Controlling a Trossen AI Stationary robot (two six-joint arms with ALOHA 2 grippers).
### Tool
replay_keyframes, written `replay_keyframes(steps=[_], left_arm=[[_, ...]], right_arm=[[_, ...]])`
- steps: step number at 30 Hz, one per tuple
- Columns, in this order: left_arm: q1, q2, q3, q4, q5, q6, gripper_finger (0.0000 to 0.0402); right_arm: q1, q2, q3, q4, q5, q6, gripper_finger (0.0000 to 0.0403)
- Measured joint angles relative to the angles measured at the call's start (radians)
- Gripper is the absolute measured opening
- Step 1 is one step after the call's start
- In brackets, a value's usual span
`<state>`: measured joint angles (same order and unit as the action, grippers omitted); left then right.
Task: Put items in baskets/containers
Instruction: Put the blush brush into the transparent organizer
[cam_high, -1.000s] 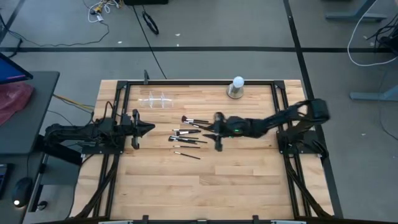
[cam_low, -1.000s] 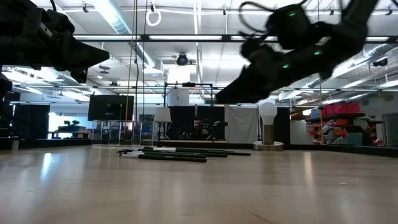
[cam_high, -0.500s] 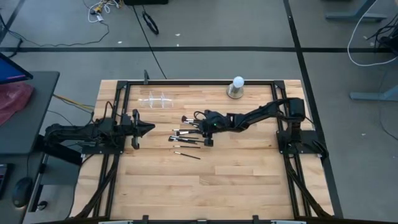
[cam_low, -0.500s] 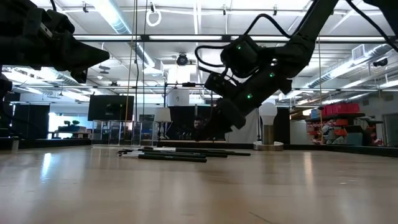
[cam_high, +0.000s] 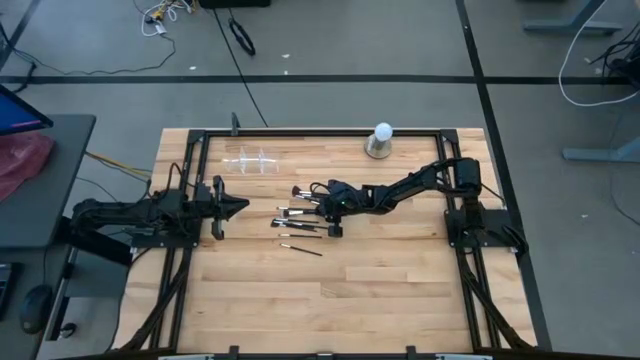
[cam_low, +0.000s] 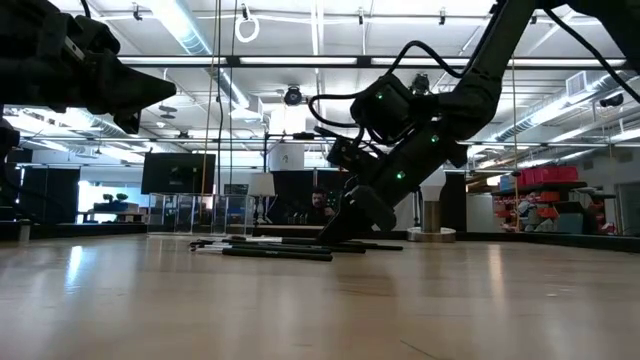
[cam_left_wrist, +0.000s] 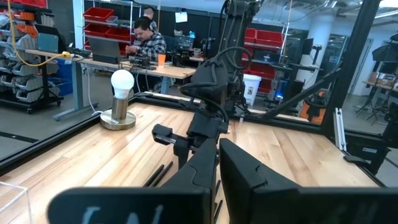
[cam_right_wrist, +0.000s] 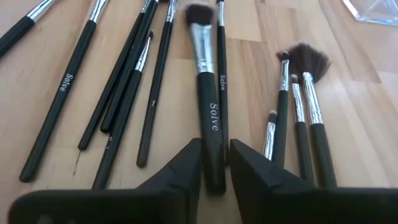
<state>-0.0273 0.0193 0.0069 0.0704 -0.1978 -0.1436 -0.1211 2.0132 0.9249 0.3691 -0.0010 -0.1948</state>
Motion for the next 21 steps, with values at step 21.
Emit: replay_keyframes(steps=[21], left_arm=[[0.000,0.000,0.000,0.000,0.023,0.000,0.0025]], right_arm=[[0.000,-0.103,-0.005,-0.147,0.020,0.077,0.0027]])
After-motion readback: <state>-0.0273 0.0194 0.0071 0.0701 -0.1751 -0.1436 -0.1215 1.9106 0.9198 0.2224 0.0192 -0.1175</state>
